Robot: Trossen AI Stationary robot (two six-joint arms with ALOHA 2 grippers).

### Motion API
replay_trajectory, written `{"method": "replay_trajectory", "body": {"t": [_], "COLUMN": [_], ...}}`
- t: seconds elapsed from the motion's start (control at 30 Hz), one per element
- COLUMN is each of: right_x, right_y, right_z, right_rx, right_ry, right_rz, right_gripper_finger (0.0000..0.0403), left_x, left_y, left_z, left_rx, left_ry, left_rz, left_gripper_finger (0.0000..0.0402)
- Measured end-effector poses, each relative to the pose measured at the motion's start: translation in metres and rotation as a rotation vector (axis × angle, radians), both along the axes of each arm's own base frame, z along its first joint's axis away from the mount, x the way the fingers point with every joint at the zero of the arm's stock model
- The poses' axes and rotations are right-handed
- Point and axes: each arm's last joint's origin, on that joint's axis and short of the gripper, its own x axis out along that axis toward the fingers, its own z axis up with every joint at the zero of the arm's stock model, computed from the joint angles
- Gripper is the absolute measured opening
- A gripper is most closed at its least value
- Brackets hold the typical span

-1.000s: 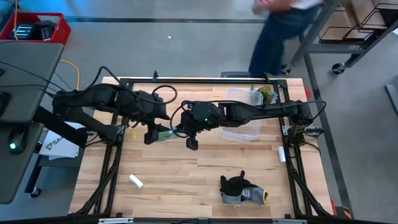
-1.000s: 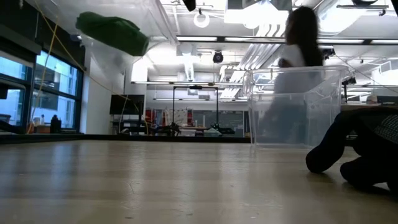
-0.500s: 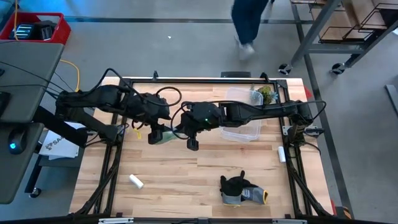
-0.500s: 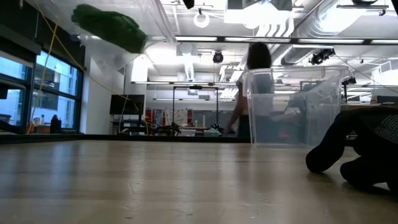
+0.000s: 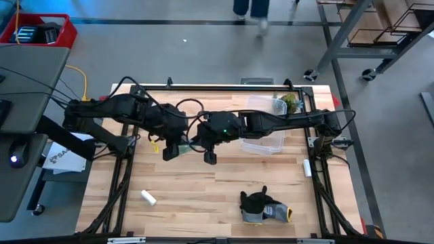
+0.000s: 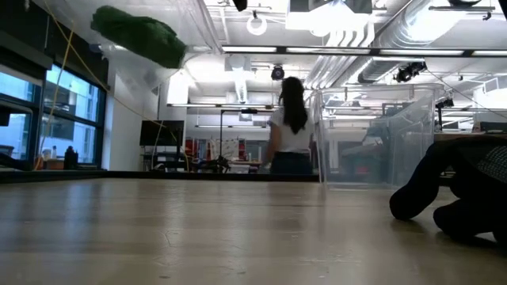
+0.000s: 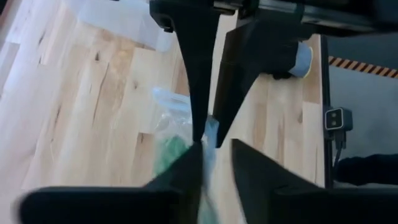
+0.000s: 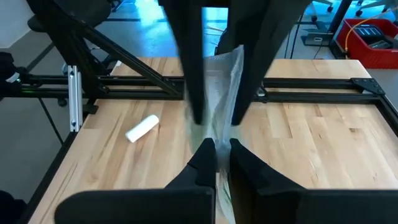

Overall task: Roll bandage
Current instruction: Close the transparent zip bag

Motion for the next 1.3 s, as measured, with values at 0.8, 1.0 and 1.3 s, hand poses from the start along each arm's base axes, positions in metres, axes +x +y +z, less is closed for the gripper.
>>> {"method": "replay_trajectory", "body": {"t": [0.8, 1.0, 1.3], "right_x": [0.0, 0.0, 0.007], "right_y": [-0.002, -0.001, 0.001], "right_z": [0.003, -0.001, -0.015], "right_rx": [0.073, 0.117, 0.139], "right_ry": [-0.007, 0.027, 0.07], "right_rz": [-0.016, -0.007, 0.013], "right_gripper_finger": [0.0003, 0.0003, 0.0002], "left_x": [-0.015, -0.024, -0.037], "left_y": [0.0, 0.0, 0.0], "left_z": [0.01, 0.014, 0.02], "left_rx": [-0.021, -0.029, -0.067], "left_ry": [-0.034, -0.051, -0.066], "left_rz": [-0.051, -0.086, -0.114], "left_gripper_finger": [0.0, 0.0, 0.0]}}
